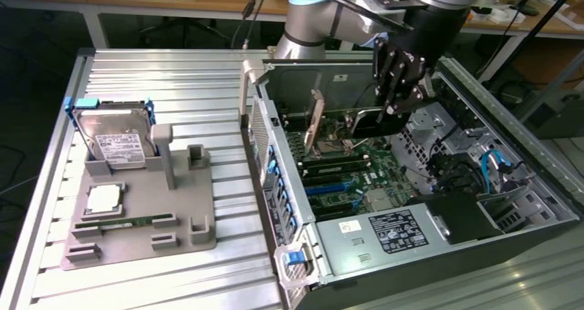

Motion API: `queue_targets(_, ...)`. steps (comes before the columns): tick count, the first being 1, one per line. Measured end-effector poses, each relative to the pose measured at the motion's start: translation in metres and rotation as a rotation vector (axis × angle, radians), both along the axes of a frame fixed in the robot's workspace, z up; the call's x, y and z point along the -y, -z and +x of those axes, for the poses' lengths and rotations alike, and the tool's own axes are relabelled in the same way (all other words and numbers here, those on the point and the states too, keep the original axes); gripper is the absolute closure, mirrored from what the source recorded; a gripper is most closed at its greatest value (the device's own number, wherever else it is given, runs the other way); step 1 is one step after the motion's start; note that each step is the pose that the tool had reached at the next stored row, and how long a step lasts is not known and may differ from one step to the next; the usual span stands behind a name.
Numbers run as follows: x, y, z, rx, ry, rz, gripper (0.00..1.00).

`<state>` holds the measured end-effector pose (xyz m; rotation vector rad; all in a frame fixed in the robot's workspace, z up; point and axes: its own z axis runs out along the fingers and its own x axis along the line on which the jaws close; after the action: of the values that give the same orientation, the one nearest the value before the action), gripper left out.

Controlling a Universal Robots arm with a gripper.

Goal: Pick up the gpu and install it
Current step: 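Insert the gpu into the slot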

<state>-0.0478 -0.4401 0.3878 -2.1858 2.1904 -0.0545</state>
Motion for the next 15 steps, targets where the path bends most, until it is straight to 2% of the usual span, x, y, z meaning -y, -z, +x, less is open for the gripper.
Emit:
queue_targets(2,0.0,0.0075,0.001,0.0,0.0,0.0,0.73)
queue_targets(15,0.0,0.0346,0.004,0.0,0.0,0.0,0.73)
